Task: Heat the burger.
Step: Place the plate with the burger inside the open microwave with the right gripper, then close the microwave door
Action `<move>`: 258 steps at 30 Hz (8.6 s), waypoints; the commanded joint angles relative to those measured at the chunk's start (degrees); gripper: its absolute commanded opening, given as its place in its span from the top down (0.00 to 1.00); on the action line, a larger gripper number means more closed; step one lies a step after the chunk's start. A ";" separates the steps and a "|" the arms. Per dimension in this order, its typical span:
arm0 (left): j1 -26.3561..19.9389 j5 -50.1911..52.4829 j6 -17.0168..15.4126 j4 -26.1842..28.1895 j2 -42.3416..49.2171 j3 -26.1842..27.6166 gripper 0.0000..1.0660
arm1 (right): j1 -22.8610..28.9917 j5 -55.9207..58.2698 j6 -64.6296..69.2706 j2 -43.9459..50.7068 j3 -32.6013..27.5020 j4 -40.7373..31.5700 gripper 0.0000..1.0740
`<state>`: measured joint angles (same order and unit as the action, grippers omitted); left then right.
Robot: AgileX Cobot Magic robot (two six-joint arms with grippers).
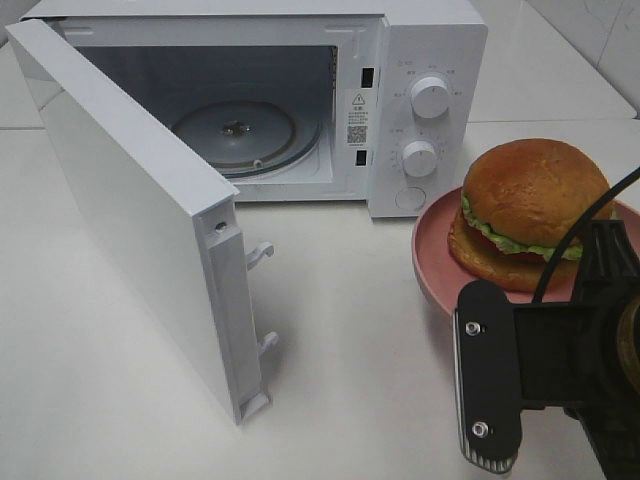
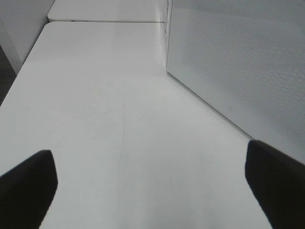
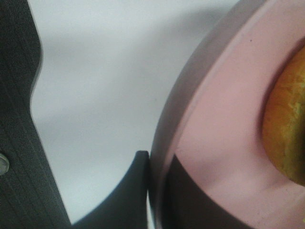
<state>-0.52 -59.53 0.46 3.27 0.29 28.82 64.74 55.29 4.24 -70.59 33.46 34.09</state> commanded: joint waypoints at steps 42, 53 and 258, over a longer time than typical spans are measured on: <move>0.00 0.06 -0.46 -0.17 1.15 -0.17 0.06 | -24.35 -30.94 -66.29 0.34 0.06 -13.58 1.00; 0.00 0.06 -0.46 -0.17 1.15 -0.17 0.06 | -31.34 -33.92 -89.95 -0.29 0.06 -28.82 1.00; 0.00 0.06 -0.46 -0.17 1.15 -0.17 0.06 | -33.23 -41.20 -63.08 -28.36 26.07 -26.99 0.29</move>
<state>-0.52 -59.53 0.46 3.27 0.29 28.82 31.68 14.32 -59.87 -99.75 59.87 7.22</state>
